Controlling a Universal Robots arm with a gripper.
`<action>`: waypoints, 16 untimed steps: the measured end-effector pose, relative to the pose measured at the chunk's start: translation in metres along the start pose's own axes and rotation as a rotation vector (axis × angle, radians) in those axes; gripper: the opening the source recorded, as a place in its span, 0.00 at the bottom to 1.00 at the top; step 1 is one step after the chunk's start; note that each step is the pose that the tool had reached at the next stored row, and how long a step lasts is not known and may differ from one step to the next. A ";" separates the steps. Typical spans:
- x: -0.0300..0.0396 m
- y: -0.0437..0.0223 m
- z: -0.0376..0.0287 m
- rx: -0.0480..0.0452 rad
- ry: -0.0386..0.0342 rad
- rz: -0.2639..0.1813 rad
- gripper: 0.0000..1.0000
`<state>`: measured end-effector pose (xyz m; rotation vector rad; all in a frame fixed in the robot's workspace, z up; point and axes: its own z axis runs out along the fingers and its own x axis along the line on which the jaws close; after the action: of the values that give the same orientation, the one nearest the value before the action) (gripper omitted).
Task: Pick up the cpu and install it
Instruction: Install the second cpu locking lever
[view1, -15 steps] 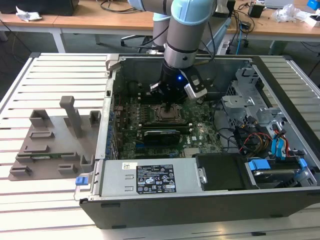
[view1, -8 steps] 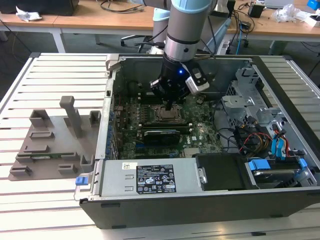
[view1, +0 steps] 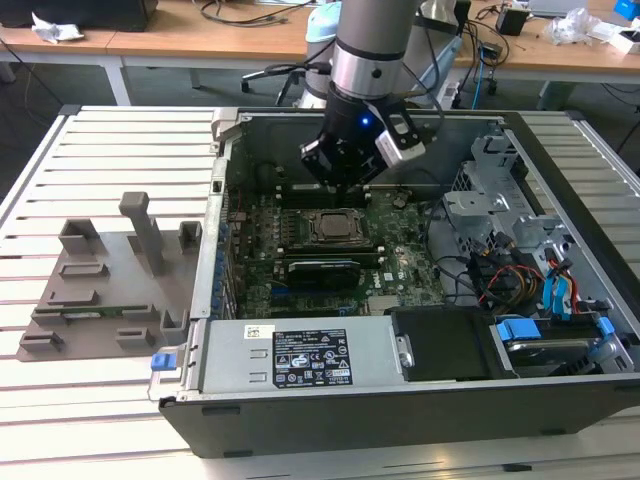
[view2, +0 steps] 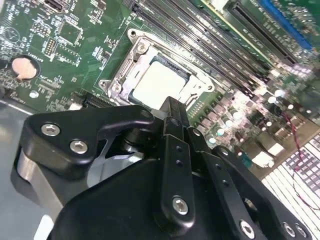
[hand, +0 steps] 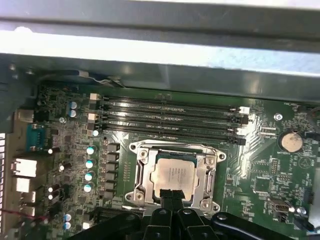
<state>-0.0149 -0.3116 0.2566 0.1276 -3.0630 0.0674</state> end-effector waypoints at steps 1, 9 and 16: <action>0.0002 0.0000 -0.0027 0.0013 0.0000 0.000 0.11; 0.0021 -0.0006 -0.0273 0.0156 0.0013 0.001 0.11; 0.0052 -0.0015 -0.0685 0.0433 0.0036 0.003 0.11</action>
<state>-0.0149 -0.3103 0.3253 0.1250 -3.0592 0.1340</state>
